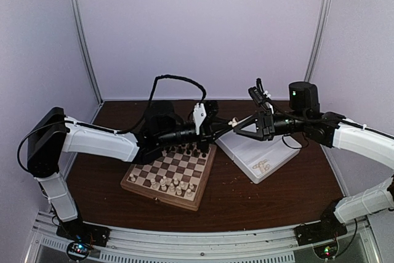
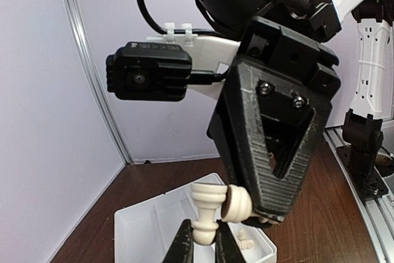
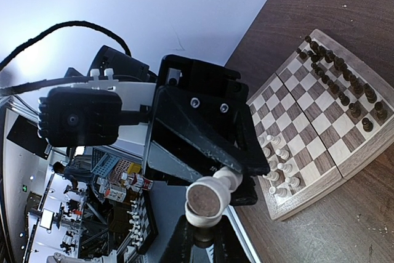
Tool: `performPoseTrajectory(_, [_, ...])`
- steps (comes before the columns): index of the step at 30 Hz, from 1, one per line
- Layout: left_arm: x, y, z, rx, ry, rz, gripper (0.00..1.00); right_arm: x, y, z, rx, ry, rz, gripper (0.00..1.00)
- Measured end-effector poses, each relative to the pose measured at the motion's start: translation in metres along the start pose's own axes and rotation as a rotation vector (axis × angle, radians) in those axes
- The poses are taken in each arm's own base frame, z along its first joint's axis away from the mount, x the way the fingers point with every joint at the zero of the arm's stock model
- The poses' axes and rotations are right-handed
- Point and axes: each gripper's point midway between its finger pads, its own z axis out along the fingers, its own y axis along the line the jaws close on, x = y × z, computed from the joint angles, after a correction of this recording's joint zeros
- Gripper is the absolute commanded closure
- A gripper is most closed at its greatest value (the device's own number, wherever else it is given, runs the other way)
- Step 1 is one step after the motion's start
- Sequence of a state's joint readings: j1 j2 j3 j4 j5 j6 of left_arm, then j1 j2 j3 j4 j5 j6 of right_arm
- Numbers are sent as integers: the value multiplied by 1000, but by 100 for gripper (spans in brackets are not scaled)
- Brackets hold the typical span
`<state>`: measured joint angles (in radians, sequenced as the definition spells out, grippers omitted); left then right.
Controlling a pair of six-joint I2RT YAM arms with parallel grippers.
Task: Set up the chess pieces on the board
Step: Place the chess piece on the chessboard.
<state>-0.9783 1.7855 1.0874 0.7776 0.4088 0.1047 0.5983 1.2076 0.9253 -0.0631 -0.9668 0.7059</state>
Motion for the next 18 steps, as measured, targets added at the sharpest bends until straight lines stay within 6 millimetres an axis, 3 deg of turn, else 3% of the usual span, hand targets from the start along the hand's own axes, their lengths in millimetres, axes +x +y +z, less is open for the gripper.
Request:
performPoseTrajectory(10, [6, 6, -5, -42, 60, -29, 100, 0, -3, -1, 17, -7, -12, 100])
performPoseTrajectory(18, [7, 19, -36, -151, 231, -92, 100, 10, -16, -3, 65, -1, -20, 100])
